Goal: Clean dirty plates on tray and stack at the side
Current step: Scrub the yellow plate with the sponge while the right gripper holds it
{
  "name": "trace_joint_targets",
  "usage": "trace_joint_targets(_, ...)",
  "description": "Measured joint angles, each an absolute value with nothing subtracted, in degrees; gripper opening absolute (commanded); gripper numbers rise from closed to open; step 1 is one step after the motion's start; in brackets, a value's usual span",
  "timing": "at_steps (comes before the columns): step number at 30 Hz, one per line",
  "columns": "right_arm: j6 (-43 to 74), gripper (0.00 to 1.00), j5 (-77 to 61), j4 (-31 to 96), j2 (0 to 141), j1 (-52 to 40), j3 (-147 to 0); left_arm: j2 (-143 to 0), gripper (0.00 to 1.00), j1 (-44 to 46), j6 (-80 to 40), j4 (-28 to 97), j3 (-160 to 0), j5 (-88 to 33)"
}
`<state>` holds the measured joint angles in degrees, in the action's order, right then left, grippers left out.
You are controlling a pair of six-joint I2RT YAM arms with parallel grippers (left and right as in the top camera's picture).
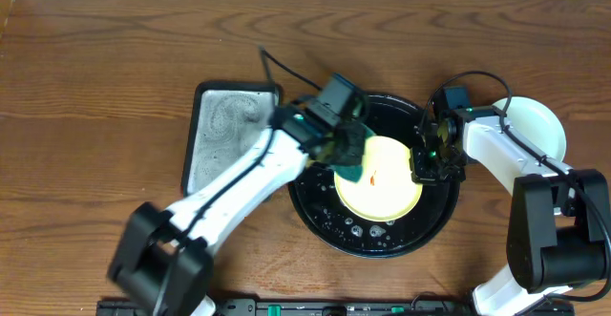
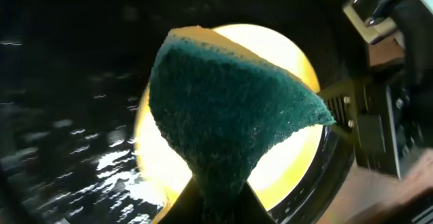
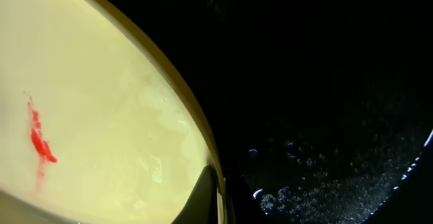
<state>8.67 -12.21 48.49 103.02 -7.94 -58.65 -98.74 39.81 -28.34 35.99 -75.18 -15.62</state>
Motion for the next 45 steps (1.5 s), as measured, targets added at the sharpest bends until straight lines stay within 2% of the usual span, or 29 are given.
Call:
trace_joint_targets(9,8.8,0.01,-12.2,48.4,103.0,-7.9,-58.7,-111.6,0.08,46.1,-36.7,26.5,-75.2,-21.0)
trace_joint_targets(15,8.8,0.01,-12.2,48.6,103.0,-7.9,-58.7,-116.0,0.08,46.9,-37.9,27.3,-75.8,-21.9)
trace_joint_targets(18,8.8,0.01,-12.2,48.6,103.0,-7.9,-58.7,-116.0,0.07,47.0,-37.9,32.9,-77.2,-17.2)
trace_joint_targets(24,8.8,0.01,-12.7,48.9,103.0,-8.0,-58.7,-115.5,0.08,47.0,-38.2,42.9,-78.8,0.1)
trace_joint_targets(30,9.0,0.01,-14.6,49.0,103.1,-8.1,-58.7,-115.5,0.08,47.7,-38.1,41.6,-78.6,6.2)
trace_joint_targets(35,9.2,0.01,-14.6,49.0,103.1,-8.1,-58.7,-115.5,0.08,46.7,-38.0,33.9,-77.7,-0.1)
trace_joint_targets(41,9.2,0.01,-14.6,49.0,103.1,-8.1,-58.7,-117.0,0.07,45.3,-41.3,23.6,-77.3,-15.0)
trace_joint_targets(45,9.2,0.01,-14.6,49.0,103.1,-8.1,-58.7,-117.7,0.08,45.4,-42.2,22.6,-77.3,-21.6)
